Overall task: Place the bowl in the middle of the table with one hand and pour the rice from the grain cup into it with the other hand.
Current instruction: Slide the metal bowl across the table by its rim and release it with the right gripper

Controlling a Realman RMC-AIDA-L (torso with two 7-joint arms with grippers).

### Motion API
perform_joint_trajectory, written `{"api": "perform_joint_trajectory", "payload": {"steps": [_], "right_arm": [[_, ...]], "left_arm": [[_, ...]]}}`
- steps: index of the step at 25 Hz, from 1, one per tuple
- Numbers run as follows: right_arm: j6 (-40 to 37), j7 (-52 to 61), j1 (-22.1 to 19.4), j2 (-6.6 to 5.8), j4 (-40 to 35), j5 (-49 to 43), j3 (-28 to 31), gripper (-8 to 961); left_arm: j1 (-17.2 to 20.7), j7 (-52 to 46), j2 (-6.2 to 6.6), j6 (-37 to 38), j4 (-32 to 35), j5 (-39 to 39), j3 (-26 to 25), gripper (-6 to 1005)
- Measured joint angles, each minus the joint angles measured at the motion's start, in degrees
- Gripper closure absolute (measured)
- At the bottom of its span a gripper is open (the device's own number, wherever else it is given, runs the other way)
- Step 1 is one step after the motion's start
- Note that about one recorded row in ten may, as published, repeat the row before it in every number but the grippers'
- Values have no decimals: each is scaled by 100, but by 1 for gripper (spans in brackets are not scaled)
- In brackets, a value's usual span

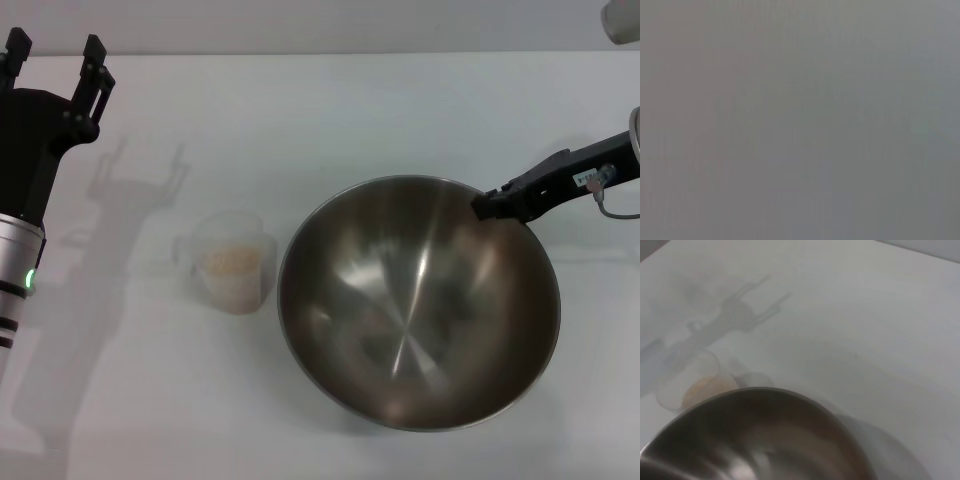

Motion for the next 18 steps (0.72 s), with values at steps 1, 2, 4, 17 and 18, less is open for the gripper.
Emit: {"api": "perform_joint_trajectory", "payload": {"steps": [1,2,4,17,18], "right_arm": [[-10,36,6,-4,9,-2,-1,922],[-10,36,6,-4,9,-2,-1,922],[-12,66,12,-6,12,-12,-1,922],[-140,154,70,5,-151,-76,11,821],[-171,158,70,4,-186,-76,17,788]], "left_arm": [[0,0,0,0,-3,0,-1,322],[0,0,0,0,-5,0,0,322],[0,0,0,0,-8,0,0,323],[7,0,0,1,1,0,0,329],[18,0,0,2,-1,0,0,330]]}}
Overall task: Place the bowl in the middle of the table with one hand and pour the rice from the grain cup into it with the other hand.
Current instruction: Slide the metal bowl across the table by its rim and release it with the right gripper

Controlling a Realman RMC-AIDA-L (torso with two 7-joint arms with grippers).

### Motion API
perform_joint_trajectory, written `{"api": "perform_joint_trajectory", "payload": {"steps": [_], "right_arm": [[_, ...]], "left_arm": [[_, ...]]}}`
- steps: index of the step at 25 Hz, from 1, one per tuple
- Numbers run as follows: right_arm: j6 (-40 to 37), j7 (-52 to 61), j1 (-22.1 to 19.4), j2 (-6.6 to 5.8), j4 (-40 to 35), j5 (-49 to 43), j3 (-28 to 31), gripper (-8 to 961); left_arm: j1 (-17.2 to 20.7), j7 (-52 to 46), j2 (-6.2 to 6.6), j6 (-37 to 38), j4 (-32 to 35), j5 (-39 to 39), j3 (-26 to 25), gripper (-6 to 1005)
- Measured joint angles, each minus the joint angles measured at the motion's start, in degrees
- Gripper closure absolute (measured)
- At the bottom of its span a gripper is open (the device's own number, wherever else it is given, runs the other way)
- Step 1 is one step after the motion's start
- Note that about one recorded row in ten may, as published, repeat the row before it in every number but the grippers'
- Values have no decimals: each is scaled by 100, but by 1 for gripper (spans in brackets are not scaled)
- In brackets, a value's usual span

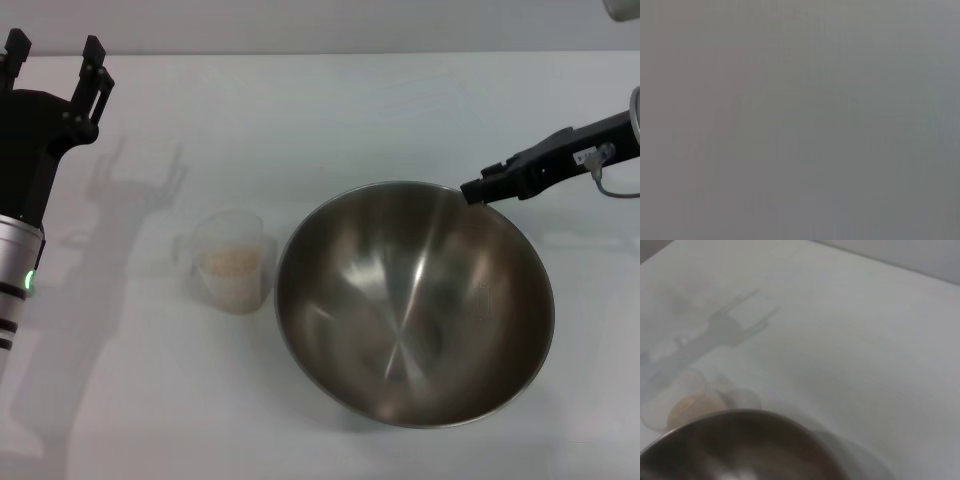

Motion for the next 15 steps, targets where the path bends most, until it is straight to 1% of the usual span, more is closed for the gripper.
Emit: {"api": "perform_joint_trajectory", "payload": {"steps": [2,4,5,7,8,9,10,12,15], "right_arm": [[-31,2,-5,0,-112,-1,11,717],[-143,4,-45,0,-448,-1,-4,642],[-143,4,-45,0,-448,-1,-4,604],[-336,2,-75,3,-636,-1,-12,529],[-710,-34,-135,11,-784,-1,-77,515],[-710,-34,-135,11,-784,-1,-77,500],[-881,-52,-167,13,-828,-1,-136,486],[-1408,-65,-253,12,-914,-16,-390,457],[-2318,-115,-399,15,-1031,-253,-882,457]], "left_arm": [[30,0,0,4,-3,-1,0,331],[48,0,0,10,-4,-1,0,332],[48,0,0,10,-4,-1,0,332],[51,0,0,14,3,-1,0,333],[55,0,0,14,16,-3,0,333],[55,0,0,14,16,-3,0,334],[55,0,0,14,16,-3,0,334],[58,0,0,13,26,-5,0,335],[61,0,3,7,38,-5,-9,337]]}}
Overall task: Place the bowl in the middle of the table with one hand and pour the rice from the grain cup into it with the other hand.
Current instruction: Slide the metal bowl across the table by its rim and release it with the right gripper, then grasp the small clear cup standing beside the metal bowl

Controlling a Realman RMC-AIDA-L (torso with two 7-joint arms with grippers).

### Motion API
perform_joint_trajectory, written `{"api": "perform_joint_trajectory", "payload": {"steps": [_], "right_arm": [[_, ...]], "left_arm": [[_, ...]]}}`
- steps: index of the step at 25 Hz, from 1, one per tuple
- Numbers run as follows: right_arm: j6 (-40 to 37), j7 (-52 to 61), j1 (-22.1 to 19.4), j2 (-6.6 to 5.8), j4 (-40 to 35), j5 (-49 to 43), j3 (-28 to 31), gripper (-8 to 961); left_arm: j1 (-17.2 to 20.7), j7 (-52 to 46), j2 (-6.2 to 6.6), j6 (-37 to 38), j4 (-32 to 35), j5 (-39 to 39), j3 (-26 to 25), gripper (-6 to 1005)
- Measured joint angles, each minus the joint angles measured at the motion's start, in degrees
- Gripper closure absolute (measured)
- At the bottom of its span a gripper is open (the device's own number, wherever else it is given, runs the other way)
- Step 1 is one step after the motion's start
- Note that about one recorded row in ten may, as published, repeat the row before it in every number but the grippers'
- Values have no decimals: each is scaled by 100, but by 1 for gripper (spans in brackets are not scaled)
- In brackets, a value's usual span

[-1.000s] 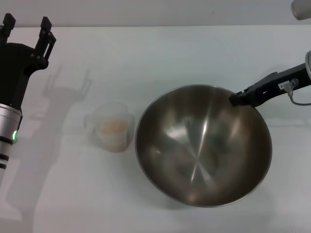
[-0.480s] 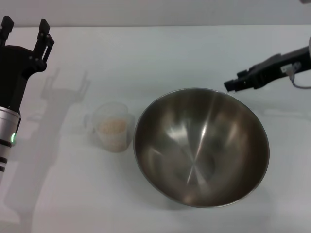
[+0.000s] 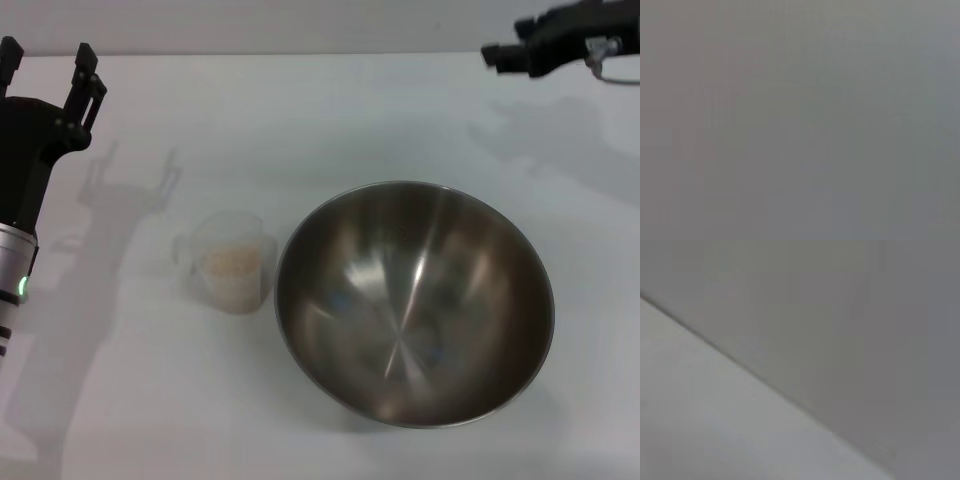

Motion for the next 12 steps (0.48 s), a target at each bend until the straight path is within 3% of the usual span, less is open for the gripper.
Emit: {"api": "perform_joint_trajectory", "payload": {"steps": [2,3,5,6,7,8,9,12], "right_arm": [[-696,-16,-125,13,-77,-316,-491,457],[-1425,29,-279,27,-131,-638,-969,457],[-1827,80,-372,35,-148,-810,-1225,457],[-2702,372,-572,50,-181,-1250,-1716,457],[-2702,372,-572,50,-181,-1250,-1716,457],[-3542,830,-763,57,-193,-1779,-2115,457],[-3542,830,-763,57,-193,-1779,-2115,457],[-5052,1537,-1089,61,-67,-2460,-2609,457]], "left_arm": [[-11,14,6,-2,1,3,-20,338],[-23,16,10,-2,5,3,-27,338],[-33,24,12,-2,7,3,-31,339],[-41,37,13,-1,9,1,-34,340],[-41,37,13,-1,9,1,-34,340],[-49,46,13,0,9,-4,-35,341],[-49,46,13,0,9,-4,-35,341],[-63,48,15,0,9,-33,-74,342]]}}
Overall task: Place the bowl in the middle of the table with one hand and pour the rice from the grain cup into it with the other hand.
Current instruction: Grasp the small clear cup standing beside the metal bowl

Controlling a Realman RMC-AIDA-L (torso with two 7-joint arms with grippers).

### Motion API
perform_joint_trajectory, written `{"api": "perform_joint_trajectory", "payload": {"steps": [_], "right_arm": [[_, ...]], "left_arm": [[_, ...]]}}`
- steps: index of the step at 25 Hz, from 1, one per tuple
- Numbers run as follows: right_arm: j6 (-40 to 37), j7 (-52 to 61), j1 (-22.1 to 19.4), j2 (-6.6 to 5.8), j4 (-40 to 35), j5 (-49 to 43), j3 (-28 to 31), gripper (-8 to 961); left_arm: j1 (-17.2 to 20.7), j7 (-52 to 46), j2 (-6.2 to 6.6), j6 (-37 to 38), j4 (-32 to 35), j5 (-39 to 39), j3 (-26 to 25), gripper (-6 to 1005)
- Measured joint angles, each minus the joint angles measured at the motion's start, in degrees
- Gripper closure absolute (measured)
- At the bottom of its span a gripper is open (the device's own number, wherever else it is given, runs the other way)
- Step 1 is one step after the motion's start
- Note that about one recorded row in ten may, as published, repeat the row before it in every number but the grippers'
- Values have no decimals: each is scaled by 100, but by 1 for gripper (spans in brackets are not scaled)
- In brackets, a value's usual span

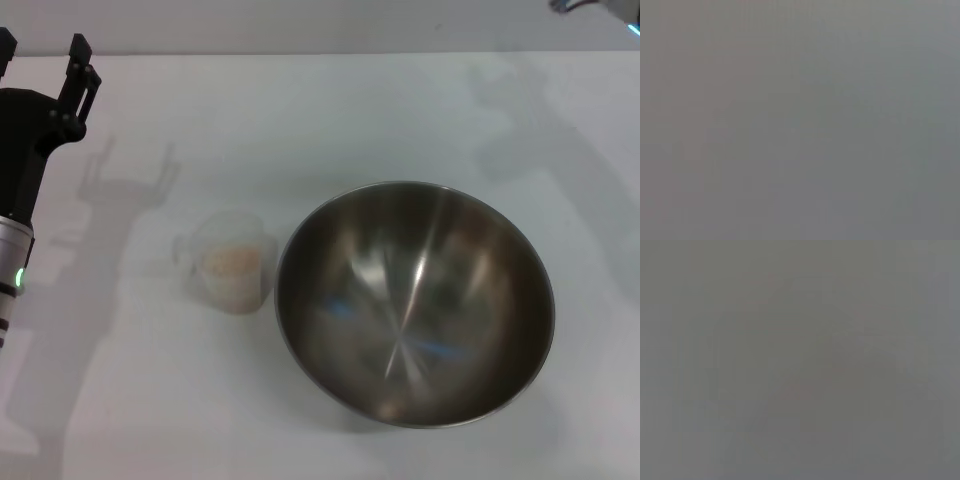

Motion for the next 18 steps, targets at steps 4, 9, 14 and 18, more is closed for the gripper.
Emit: {"api": "perform_joint_trajectory", "payload": {"steps": [4,9,14,18], "right_arm": [[-2256,621,-373,7,605,-118,-334,457],[-4424,1927,-475,4,1880,-107,-446,457],[-6314,3515,-408,-37,3595,-107,-373,457],[-7934,4910,-152,-60,5433,-110,-49,457]], "left_arm": [[-23,-1,0,-2,0,-5,-32,344],[-37,-14,0,-1,0,-6,-38,347],[68,-46,-5,56,-27,1,-33,349],[370,-49,-16,466,-67,37,177,351]]}}
